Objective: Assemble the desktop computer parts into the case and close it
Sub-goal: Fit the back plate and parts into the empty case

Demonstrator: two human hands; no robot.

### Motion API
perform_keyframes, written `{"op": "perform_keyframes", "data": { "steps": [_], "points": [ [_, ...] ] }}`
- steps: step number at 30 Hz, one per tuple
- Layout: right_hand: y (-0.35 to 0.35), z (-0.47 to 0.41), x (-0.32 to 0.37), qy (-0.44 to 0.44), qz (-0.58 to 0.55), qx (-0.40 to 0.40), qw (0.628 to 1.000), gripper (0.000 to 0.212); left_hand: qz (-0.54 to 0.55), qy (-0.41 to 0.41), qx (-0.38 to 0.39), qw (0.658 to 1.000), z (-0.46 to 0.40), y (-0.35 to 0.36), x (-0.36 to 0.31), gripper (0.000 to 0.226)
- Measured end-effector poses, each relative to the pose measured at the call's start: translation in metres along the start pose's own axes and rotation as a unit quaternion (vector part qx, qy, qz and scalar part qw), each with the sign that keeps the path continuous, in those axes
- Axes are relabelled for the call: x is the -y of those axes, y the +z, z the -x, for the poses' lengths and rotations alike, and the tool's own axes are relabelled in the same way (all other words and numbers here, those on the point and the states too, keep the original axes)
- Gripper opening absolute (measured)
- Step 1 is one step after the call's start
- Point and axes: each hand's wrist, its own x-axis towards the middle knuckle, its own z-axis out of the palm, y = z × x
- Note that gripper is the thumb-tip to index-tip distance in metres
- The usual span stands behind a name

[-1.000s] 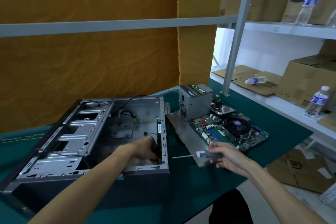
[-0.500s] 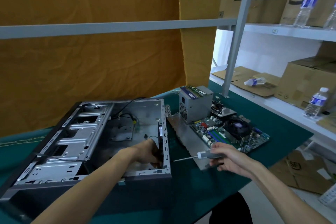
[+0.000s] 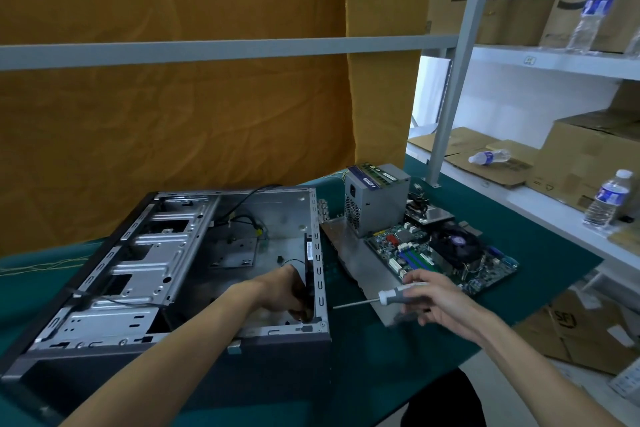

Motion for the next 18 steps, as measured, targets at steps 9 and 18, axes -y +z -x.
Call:
{"op": "perform_keyframes", "data": {
  "steps": [9,18],
  "points": [
    [-0.003,0.001,-0.002,0.017,0.01,0.01,1.0,0.035,0.004,0.009,0.001,1.0,-0.002,0.0,0.001,0.03],
    [-0.005,0.001,-0.003,0.009,0.015,0.029,0.999,0.021,-0.004,0.008,-0.005,1.0,-0.002,0.001,0.001,0.017]
  ]
}}
